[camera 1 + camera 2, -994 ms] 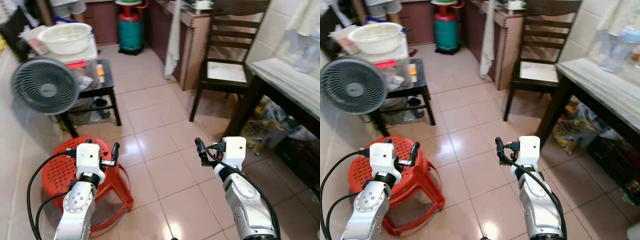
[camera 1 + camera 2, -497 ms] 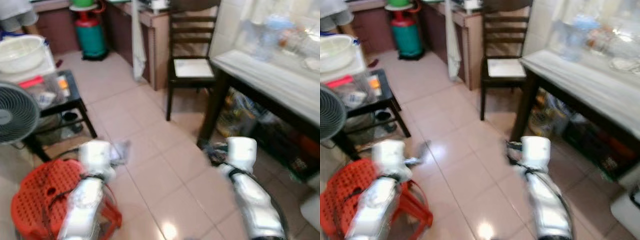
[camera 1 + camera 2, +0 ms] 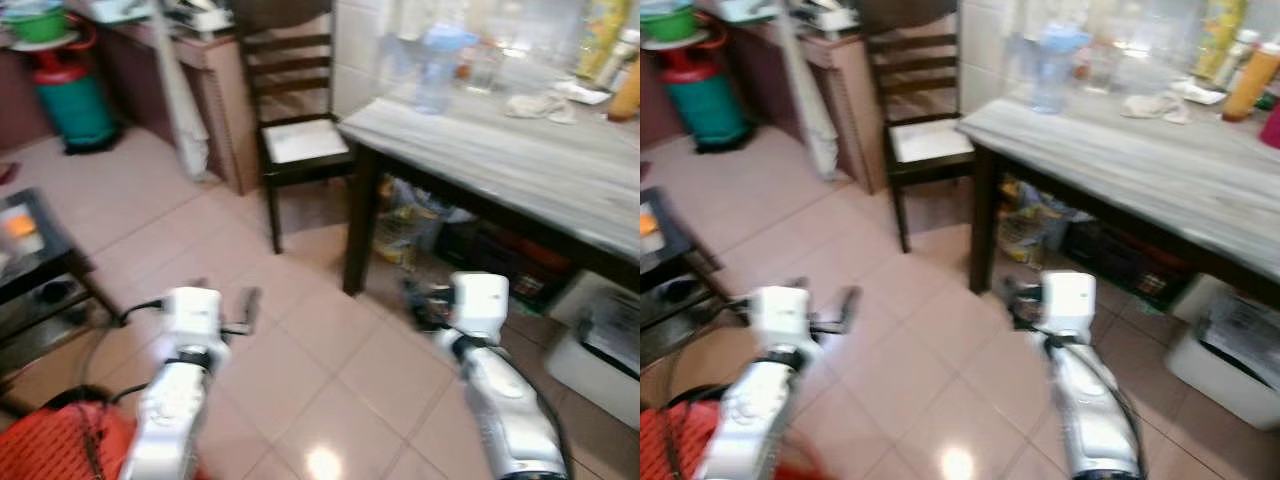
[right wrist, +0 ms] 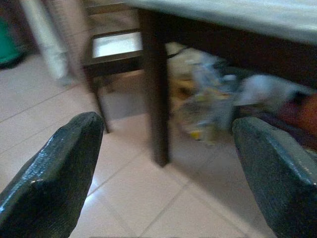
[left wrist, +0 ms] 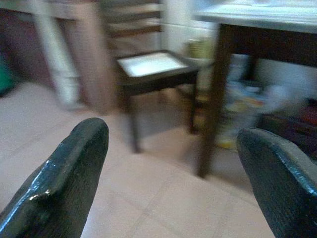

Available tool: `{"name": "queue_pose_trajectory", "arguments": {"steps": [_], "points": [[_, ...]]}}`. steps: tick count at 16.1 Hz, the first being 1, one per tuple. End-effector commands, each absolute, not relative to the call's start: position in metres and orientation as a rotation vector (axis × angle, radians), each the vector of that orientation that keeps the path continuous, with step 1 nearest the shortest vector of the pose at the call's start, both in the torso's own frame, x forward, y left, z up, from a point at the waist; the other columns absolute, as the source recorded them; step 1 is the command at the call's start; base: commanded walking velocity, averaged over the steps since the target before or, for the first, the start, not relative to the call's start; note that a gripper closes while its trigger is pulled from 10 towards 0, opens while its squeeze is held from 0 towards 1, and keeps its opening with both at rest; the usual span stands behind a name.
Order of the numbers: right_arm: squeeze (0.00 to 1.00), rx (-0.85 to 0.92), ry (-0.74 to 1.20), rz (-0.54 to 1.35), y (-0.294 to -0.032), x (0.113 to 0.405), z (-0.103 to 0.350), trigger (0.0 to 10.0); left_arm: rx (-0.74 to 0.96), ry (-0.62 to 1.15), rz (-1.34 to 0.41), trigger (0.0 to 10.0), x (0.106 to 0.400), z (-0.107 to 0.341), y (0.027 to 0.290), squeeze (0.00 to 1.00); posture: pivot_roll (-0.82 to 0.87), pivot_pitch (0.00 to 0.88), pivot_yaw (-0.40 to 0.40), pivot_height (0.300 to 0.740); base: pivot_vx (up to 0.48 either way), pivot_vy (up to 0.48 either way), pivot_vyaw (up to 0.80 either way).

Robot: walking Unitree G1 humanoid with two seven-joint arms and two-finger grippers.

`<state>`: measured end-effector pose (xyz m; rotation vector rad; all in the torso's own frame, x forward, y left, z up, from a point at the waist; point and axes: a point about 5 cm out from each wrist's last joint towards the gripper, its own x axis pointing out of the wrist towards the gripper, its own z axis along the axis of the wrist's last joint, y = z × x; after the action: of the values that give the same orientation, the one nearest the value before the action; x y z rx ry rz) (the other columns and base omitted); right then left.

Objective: Setting the table

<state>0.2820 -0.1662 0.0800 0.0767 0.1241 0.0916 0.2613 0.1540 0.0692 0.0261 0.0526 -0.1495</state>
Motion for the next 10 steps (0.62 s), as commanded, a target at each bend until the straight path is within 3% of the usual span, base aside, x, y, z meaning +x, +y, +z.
{"name": "queue_pose_trajectory", "arguments": {"steps": [1, 6, 9, 10], "points": [[0.0, 0.094, 0.108, 0.119, -0.1552, 0.2834, 0.0844, 10.0, 0.044, 0.063, -0.127, 10.0, 0.2593, 0.0684, 0.1664, 0.0, -0.13, 0.08, 0.02, 0.74, 0.255, 0.0, -0.78], [0.0, 0.093, 0.104, 0.122, -0.1549, 0.285, 0.0862, 10.0, 0.044, 0.065, -0.133, 10.0, 0.259, 0.0678, 0.1644, 0.0, -0.13, 0.081, 0.018, 0.74, 0.261, 0.0, -0.79], [0.0, 0.101, 0.102, 0.124, -0.1541, 0.2848, 0.0871, 10.0, 0.051, 0.088, -0.109, 10.0, 0.2583, 0.0648, 0.1663, 0.0, -0.13, 0.084, 0.016, 0.74, 0.0, 0.0, -0.77], [0.0, 0.105, 0.096, 0.121, -0.1545, 0.2848, 0.0882, 10.0, 0.053, 0.095, -0.095, 10.0, 0.2587, 0.0639, 0.1672, 0.0, -0.13, 0.086, 0.015, 0.74, 0.0, 0.0, 0.0]]}}
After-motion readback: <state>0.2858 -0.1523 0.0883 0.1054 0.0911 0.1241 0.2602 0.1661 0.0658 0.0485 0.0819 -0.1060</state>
